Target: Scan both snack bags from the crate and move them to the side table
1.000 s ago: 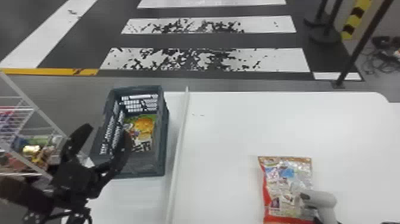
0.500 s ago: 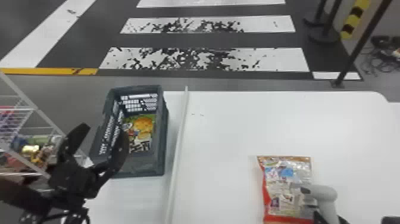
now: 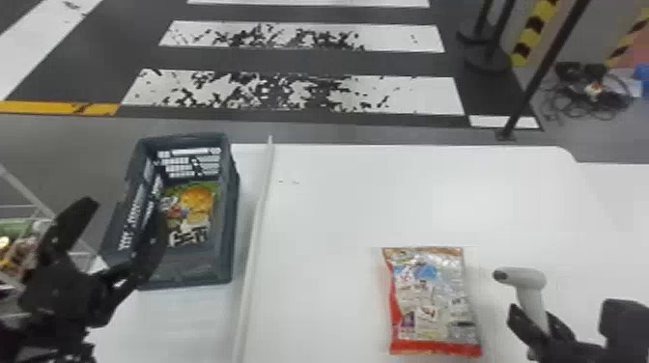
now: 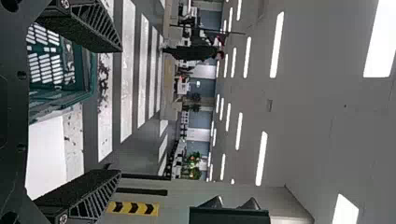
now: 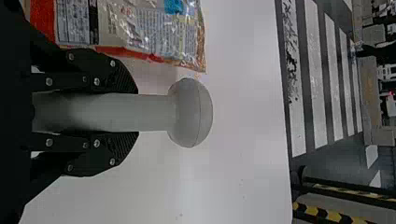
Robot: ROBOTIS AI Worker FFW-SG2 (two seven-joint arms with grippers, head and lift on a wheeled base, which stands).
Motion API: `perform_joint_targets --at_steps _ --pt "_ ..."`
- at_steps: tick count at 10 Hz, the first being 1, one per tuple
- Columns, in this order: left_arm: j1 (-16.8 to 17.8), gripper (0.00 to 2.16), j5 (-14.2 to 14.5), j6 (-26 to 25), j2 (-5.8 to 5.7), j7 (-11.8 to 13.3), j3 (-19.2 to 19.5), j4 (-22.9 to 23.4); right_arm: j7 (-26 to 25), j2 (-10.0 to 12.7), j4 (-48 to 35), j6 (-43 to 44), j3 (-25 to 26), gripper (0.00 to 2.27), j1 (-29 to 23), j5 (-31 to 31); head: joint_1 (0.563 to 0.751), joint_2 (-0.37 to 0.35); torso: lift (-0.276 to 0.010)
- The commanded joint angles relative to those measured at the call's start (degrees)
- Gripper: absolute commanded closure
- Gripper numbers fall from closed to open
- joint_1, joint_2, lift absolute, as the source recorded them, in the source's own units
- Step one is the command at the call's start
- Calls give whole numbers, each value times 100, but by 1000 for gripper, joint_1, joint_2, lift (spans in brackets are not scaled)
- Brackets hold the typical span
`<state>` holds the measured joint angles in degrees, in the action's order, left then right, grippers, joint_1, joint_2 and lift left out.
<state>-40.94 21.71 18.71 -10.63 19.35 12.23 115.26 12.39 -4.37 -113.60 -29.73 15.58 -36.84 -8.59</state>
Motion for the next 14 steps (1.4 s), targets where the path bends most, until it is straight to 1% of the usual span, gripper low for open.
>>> perform_joint_targets --at_steps 1,2,3,5,7,8,10,11,12,13,14 --pt "-19 66 -9 -4 0 7 17 14 0 -170 514 -135 262 2240 484 15 695 -61 -29" --pt "-19 66 -9 -4 0 25 25 23 26 -275 813 -100 376 2240 722 33 695 -84 -29" --pt "-19 66 -18 -4 0 34 17 32 79 -354 1059 -47 429 2243 915 24 695 -125 -29" --pt "-55 66 -61 -4 17 34 17 76 176 -451 1586 357 455 2240 1249 85 695 -172 -29" --pt "-90 66 -79 -21 35 34 17 155 378 -609 2360 621 455 2236 1662 138 695 -189 -29" --pt "-90 66 -123 -39 44 34 25 190 457 -688 2773 990 455 2236 1812 156 695 -198 -29" --pt "-99 66 -141 -109 44 25 25 243 598 -794 3283 1430 455 2233 1979 182 695 -220 -29" --pt "-99 66 -158 -109 44 25 17 243 607 -829 3406 1465 455 2189 2031 200 695 -225 -29" --pt "-90 66 -167 -109 44 25 17 243 607 -838 3414 1518 455 1865 2022 191 695 -233 -29" --pt "-81 66 -176 -144 44 16 17 234 598 -838 3414 1535 455 1315 2014 191 695 -239 -29" --pt "-63 66 -176 -162 44 16 8 216 598 -838 3423 1518 437 610 2014 209 695 -241 -29"
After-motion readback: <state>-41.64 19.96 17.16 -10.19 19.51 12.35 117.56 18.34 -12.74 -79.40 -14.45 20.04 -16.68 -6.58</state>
